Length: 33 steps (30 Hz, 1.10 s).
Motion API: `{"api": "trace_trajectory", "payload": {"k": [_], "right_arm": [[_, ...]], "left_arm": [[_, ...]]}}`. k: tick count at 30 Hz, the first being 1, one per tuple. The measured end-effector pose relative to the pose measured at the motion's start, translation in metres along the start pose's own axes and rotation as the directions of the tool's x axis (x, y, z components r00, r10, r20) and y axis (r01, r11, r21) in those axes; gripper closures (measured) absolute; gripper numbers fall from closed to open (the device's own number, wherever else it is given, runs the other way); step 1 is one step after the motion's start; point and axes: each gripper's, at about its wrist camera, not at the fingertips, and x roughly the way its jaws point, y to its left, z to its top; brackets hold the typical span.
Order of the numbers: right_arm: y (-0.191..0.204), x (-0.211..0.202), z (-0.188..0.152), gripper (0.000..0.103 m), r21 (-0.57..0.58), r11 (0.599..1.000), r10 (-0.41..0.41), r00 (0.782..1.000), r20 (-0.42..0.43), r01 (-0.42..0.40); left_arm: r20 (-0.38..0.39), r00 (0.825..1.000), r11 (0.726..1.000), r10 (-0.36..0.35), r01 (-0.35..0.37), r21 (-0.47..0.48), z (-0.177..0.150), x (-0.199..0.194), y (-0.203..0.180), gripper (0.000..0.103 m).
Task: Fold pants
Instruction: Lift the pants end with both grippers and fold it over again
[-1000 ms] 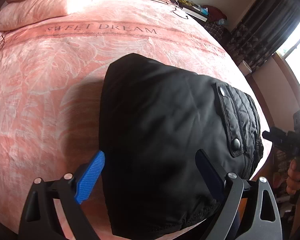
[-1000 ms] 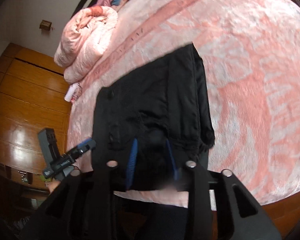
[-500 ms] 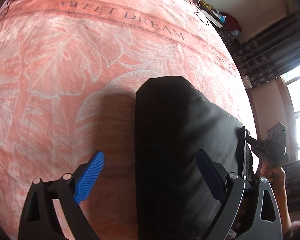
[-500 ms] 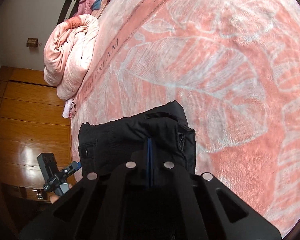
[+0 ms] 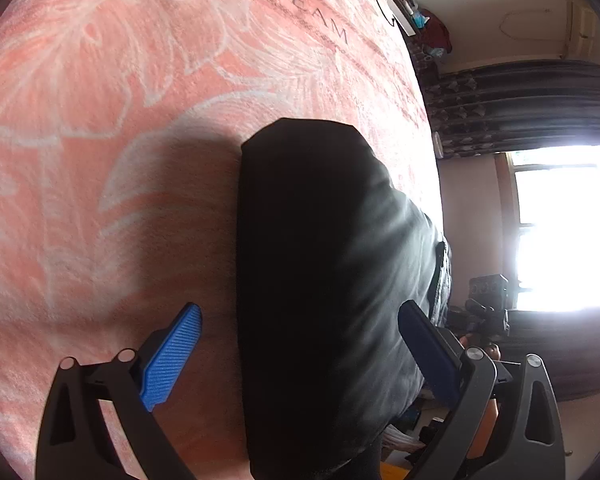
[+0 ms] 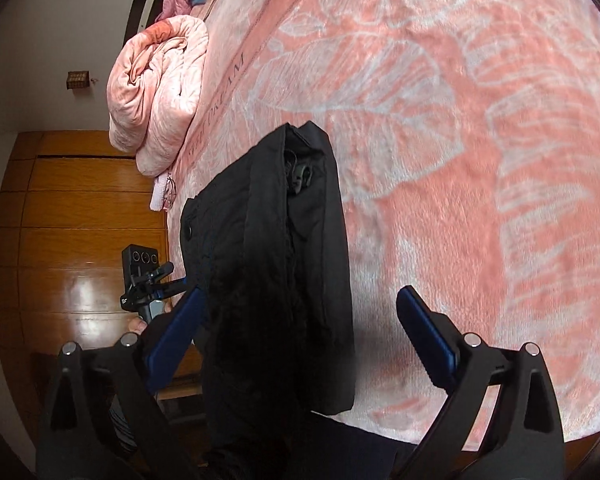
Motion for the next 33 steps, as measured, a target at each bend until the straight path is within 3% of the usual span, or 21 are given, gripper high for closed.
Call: {"api": "trace_trajectory", "payload": {"k": [9, 19, 24, 25, 26, 29, 33], "right_arm": [[0.004, 0.032, -0.003, 0.006, -0.006, 0.999, 0.034, 0.996, -0.088, -0.035], [0.01, 0.068, 0.007, 0.002, -0.018, 0.998, 0.053, 0.988, -0.147, -0.056], [0.017, 0.077, 0.01, 0.002, -0.035, 0.997, 0.061, 0.987, -0.151, -0.067], [0.018, 0.078, 0.009, 0.004, -0.046, 0.997, 0.053, 0.988, -0.147, -0.06], [0.018, 0.079, 0.008, 0.011, -0.054, 0.997, 0.045, 0.989, -0.14, -0.053], [0.018, 0.078, 0.006, 0.035, -0.051, 0.997, 0.048, 0.992, -0.117, -0.054], [0.034, 0.07, -0.001, 0.053, -0.085, 0.995, 0.049, 0.996, -0.076, -0.056]], "left_arm": [[-0.078, 0.99, 0.993, -0.116, 0.114, -0.031, -0.001, 0.023, 0.008, 0.004], [-0.128, 0.98, 0.987, -0.153, 0.145, -0.071, 0.008, 0.063, 0.015, 0.004], [-0.123, 0.979, 0.985, -0.164, 0.155, -0.079, 0.006, 0.066, 0.019, 0.004], [-0.12, 0.982, 0.987, -0.148, 0.138, -0.081, 0.006, 0.067, 0.018, 0.009], [-0.12, 0.982, 0.987, -0.145, 0.136, -0.085, 0.006, 0.067, 0.017, 0.027], [-0.108, 0.982, 0.985, -0.156, 0.146, -0.096, 0.006, 0.067, 0.015, 0.041], [-0.078, 0.984, 0.985, -0.158, 0.152, -0.085, 0.004, 0.062, 0.009, 0.055]]}}
